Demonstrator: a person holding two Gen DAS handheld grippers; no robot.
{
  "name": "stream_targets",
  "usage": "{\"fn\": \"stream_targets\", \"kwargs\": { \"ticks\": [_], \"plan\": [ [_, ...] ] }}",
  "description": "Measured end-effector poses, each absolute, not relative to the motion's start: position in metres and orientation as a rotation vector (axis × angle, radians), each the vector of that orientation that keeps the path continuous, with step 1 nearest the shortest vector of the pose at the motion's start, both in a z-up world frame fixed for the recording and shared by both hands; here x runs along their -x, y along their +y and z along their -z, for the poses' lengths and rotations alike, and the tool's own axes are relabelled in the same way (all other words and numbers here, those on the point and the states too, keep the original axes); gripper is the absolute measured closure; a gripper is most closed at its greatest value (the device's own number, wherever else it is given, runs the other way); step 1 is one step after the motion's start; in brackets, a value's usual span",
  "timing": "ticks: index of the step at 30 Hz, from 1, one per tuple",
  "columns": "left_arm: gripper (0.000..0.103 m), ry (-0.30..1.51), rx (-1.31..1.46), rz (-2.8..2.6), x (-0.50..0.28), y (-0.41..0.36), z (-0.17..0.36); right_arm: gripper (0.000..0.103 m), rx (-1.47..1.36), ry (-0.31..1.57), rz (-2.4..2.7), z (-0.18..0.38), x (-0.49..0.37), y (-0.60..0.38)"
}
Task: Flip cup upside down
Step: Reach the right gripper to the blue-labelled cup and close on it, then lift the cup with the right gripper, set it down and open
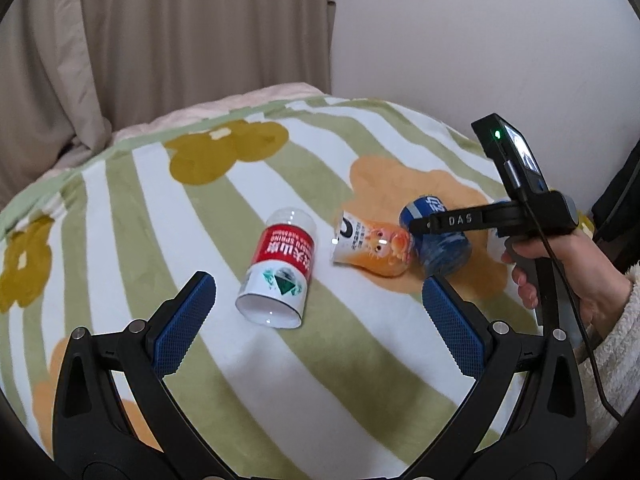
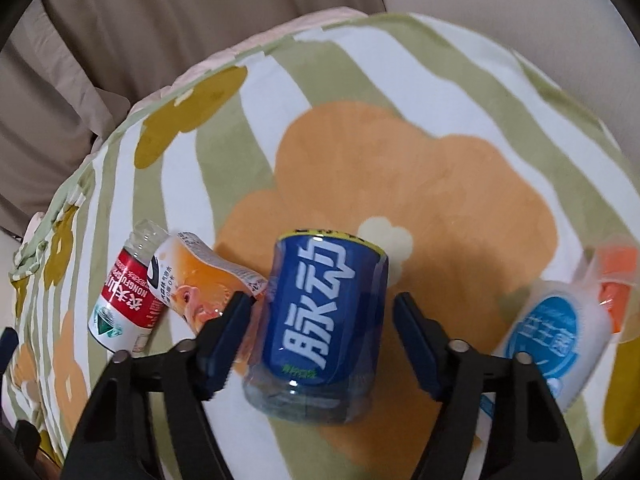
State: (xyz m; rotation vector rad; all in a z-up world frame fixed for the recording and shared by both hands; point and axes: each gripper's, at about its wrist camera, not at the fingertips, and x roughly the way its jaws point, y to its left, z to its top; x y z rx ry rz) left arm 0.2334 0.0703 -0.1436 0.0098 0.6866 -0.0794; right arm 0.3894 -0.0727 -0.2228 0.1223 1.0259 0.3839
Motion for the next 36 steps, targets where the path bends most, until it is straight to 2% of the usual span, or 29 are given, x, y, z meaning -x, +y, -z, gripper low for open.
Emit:
{"fn": "stream_targets", "kwargs": {
  "ticks": [5,9,17,25,36],
  "plan": [
    [0.0,0.691,0.003,0.08,-0.233,0.074,0.143,0.044,-0.134,1.03,-0.387,0.223,-0.391,-0.075],
    [0.0,0.664,0.002,0.077,-0.221,0.078,0.13,0.044,-0.126,0.978,-0.409,0.2,-0.376,-0.079],
    [0.0,0.614,-0.016,0.076,-0.17,0.086,0.1,0.044,0.068,0.917,-0.589,0.144,-0.289,-0.072],
    [0.0,0.623,-0.012,0.042,-0.125,0.094,0.094,0.045,0.383,1.023,-0.659,0.192,-0.245,-0.026],
    [0.0,0.64,-0.006,-0.017,-0.091,0.109,0.098,0.043,0.41,1.061,-0.695,0.23,-0.241,0.004]
  ]
}}
